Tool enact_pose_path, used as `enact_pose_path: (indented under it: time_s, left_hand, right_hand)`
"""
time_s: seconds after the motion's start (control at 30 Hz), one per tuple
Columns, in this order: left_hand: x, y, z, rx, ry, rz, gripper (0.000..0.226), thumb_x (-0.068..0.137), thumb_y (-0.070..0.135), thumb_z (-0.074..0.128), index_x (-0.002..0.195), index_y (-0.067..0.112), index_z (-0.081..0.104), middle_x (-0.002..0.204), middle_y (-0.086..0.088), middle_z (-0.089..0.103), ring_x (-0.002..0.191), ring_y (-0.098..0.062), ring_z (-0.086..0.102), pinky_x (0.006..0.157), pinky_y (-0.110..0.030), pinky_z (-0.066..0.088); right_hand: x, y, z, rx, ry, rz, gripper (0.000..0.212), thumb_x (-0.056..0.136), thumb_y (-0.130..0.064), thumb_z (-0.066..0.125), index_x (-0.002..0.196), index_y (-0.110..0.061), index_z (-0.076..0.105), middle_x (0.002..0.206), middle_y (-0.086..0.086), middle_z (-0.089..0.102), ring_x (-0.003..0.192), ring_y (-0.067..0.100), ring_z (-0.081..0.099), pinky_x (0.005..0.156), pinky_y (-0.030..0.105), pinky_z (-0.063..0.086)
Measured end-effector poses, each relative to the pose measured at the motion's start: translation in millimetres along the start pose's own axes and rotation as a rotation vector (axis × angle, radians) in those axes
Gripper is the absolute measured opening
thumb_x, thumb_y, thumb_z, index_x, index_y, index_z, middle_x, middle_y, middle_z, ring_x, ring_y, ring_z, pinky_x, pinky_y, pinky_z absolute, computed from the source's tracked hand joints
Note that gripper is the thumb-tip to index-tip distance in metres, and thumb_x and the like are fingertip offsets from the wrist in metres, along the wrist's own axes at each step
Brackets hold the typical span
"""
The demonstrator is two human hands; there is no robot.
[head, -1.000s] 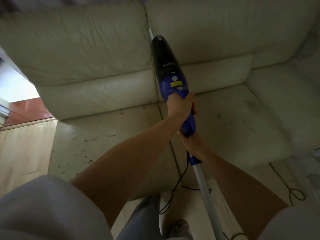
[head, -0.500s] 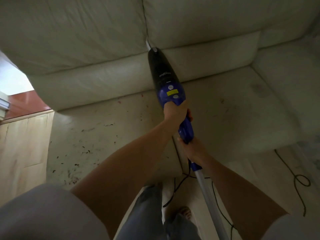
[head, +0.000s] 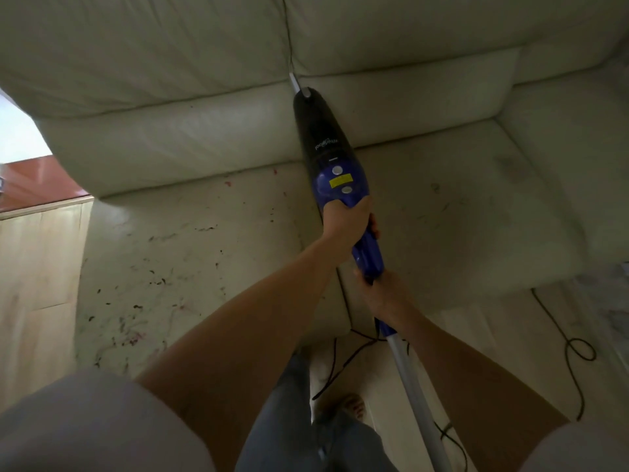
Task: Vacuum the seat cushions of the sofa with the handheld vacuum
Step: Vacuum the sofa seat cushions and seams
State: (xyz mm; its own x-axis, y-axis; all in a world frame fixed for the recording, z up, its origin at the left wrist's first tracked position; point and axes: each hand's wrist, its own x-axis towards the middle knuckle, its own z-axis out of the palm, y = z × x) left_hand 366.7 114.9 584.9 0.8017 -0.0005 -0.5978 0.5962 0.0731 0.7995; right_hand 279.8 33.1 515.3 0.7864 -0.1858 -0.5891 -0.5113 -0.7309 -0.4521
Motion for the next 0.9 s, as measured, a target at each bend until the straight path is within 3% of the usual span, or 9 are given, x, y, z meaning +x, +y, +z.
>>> enact_pose_path:
  time_s: [0.23, 0.4, 0.6, 0.8, 0.9]
  left_hand:
    - [-1, -37, 0, 0.02, -0.023, -0.068, 0.021, 0.091, 0.007, 0.055, 0.07, 0.005, 0.05, 0.055, -0.007, 0.055, 0.041, -0.017, 0.052, 0.048, -0.028, 0.051]
    - [-1, -53, 11, 0.036, 0.01, -0.089, 0.026, 0.091, 0.007, 0.055, 0.066, 0.007, 0.05, 0.05, -0.004, 0.055, 0.042, -0.017, 0.053, 0.054, -0.031, 0.051]
    - [-3, -53, 18, 0.113, 0.056, -0.074, 0.029, 0.091, 0.008, 0.054, 0.063, 0.007, 0.049, 0.051, -0.006, 0.054, 0.037, -0.015, 0.051, 0.043, -0.023, 0.048]
    - [-8, -70, 18, 0.113, 0.094, -0.139, 0.031, 0.087, 0.009, 0.058, 0.056, 0.008, 0.052, 0.04, -0.002, 0.054, 0.041, -0.019, 0.053, 0.058, -0.034, 0.054]
    - [-10, -81, 19, 0.087, 0.102, -0.173, 0.028, 0.087, 0.01, 0.059, 0.06, 0.007, 0.053, 0.044, -0.003, 0.055, 0.041, -0.018, 0.053, 0.056, -0.032, 0.053]
  right_hand:
    - [-8, 28, 21, 0.03, -0.062, 0.063, 0.04, 0.099, -0.043, 0.04, 0.065, -0.021, 0.038, 0.056, 0.001, 0.041, 0.046, 0.012, 0.037, 0.044, 0.022, 0.03]
    - [-5, 42, 26, 0.08, -0.114, 0.111, 0.04, 0.097, -0.047, 0.041, 0.067, -0.019, 0.042, 0.056, 0.002, 0.044, 0.048, 0.014, 0.041, 0.046, 0.023, 0.034]
    - [-6, 47, 31, 0.167, -0.141, 0.086, 0.04, 0.095, -0.047, 0.044, 0.068, -0.018, 0.044, 0.056, 0.004, 0.043, 0.053, 0.02, 0.045, 0.055, 0.03, 0.04]
    - [-15, 60, 40, 0.118, -0.159, 0.083, 0.044, 0.096, -0.05, 0.041, 0.067, -0.018, 0.044, 0.057, 0.003, 0.046, 0.052, 0.017, 0.046, 0.052, 0.026, 0.039]
    - [-18, 69, 44, 0.083, -0.16, 0.099, 0.042, 0.096, -0.049, 0.04, 0.071, -0.016, 0.045, 0.057, 0.003, 0.045, 0.052, 0.017, 0.045, 0.054, 0.027, 0.04]
